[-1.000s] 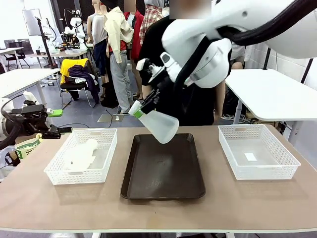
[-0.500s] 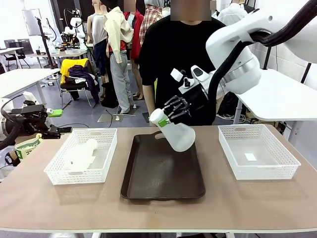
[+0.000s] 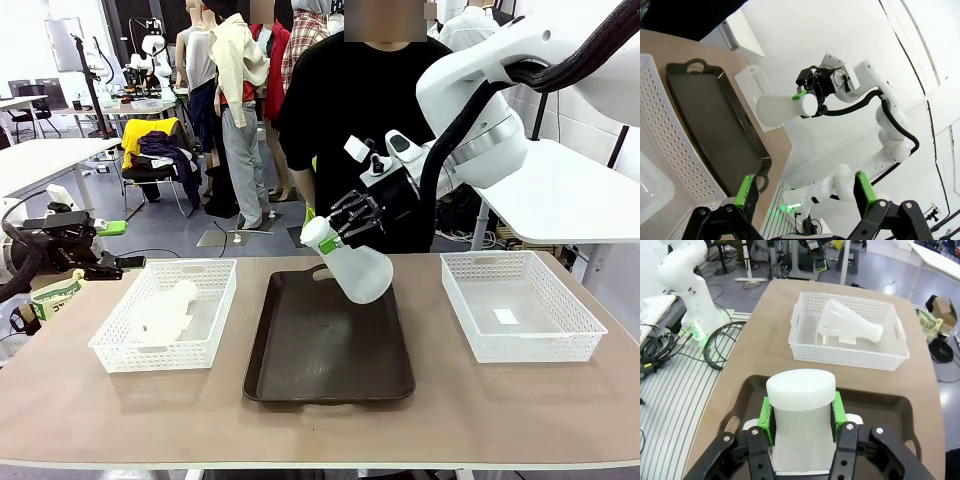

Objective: Prepare the laboratory tools.
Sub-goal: Place the picked Big flask upright in the Handle tray as instructed by the person.

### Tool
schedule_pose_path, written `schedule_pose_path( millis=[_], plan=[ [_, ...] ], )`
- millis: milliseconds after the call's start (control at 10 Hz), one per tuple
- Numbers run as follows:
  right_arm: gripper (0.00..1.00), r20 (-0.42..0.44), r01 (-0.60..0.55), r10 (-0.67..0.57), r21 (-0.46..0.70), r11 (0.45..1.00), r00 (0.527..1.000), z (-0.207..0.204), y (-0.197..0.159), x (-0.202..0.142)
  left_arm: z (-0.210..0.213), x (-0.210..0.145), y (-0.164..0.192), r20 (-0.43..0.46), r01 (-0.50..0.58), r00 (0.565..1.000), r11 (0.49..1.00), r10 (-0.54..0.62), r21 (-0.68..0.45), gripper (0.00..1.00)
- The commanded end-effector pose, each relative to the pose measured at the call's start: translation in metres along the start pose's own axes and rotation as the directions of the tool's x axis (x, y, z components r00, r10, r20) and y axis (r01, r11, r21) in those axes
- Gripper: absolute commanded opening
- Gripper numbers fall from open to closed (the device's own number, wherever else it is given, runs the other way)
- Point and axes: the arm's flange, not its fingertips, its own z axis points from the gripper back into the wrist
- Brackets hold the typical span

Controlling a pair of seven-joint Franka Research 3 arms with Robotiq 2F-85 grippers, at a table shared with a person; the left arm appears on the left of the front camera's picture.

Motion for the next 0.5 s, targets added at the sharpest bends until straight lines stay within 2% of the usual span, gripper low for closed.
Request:
schedule_pose_path(
  millis=[0,100,400],
  plan=[
    [0.0,0.001,0.003,-0.003,0.001,1.0,1.0,0.0,0.0,-0.002,0.001,0.0,0.0,0.003,0.018,1.0,1.0,-0.018,-0.001,1.0],
    [0.0,0.043,-0.075,0.074,0.022,0.997,0.996,-0.005,-0.007,-0.001,0.001,0.0,0.0,0.003,0.018,1.0,1.0,-0.018,-0.001,1.0],
    [0.0,0.179,-0.129,0.137,-0.053,0.99,0.974,-0.02,-0.021,-0.01,0.001,0.0,0.0,0.003,0.018,1.0,1.0,-0.018,-0.001,1.0]
  ],
)
